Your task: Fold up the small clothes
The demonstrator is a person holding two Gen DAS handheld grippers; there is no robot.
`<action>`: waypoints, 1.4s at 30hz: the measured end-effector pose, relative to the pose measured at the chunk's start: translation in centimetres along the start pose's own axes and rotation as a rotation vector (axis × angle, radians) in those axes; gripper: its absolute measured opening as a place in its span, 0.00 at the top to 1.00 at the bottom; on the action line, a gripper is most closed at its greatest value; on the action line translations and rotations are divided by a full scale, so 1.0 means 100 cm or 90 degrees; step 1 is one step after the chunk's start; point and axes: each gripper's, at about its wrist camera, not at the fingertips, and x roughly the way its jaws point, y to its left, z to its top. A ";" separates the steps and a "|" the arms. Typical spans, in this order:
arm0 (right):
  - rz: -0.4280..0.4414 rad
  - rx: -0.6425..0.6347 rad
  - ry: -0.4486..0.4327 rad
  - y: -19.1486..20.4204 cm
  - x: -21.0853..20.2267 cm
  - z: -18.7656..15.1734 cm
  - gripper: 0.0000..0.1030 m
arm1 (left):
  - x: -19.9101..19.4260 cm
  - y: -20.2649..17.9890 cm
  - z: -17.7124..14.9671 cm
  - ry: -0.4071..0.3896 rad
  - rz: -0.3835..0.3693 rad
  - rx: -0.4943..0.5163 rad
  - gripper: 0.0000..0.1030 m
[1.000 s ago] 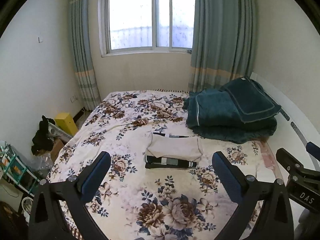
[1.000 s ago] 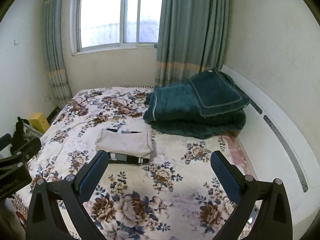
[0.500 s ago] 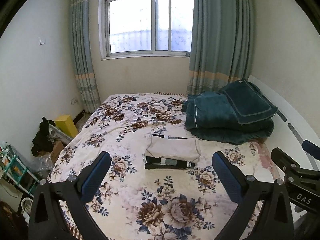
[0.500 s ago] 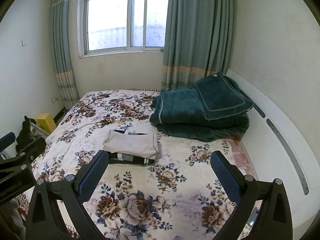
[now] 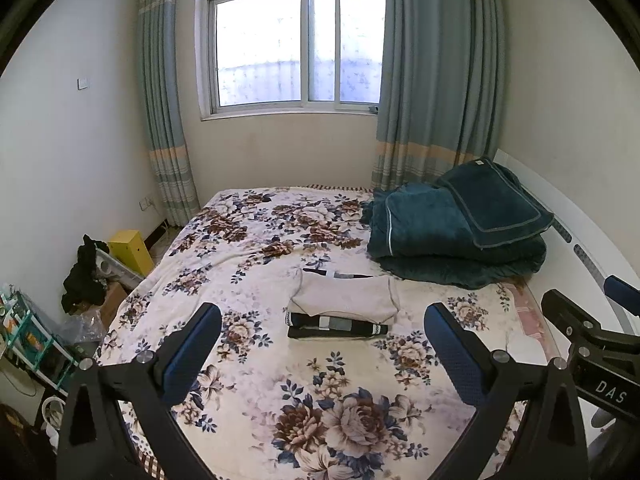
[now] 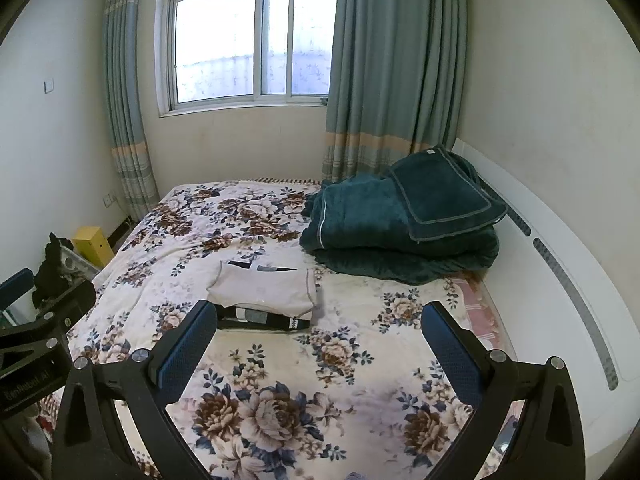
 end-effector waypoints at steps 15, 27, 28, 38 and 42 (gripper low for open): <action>0.004 -0.002 -0.001 -0.001 0.001 0.001 0.00 | -0.004 0.000 0.003 -0.009 -0.006 0.006 0.00; 0.006 -0.005 -0.004 0.003 0.002 0.008 0.00 | -0.008 0.001 0.006 -0.012 -0.001 -0.001 0.00; 0.005 -0.004 -0.004 0.003 0.002 0.007 0.00 | -0.007 0.001 0.006 -0.012 -0.002 0.000 0.00; 0.004 -0.001 -0.006 0.005 0.001 0.008 0.00 | -0.007 0.003 0.007 -0.011 -0.005 -0.001 0.00; 0.006 -0.001 -0.007 0.008 0.004 0.011 0.00 | -0.008 0.004 0.008 -0.013 -0.002 -0.002 0.00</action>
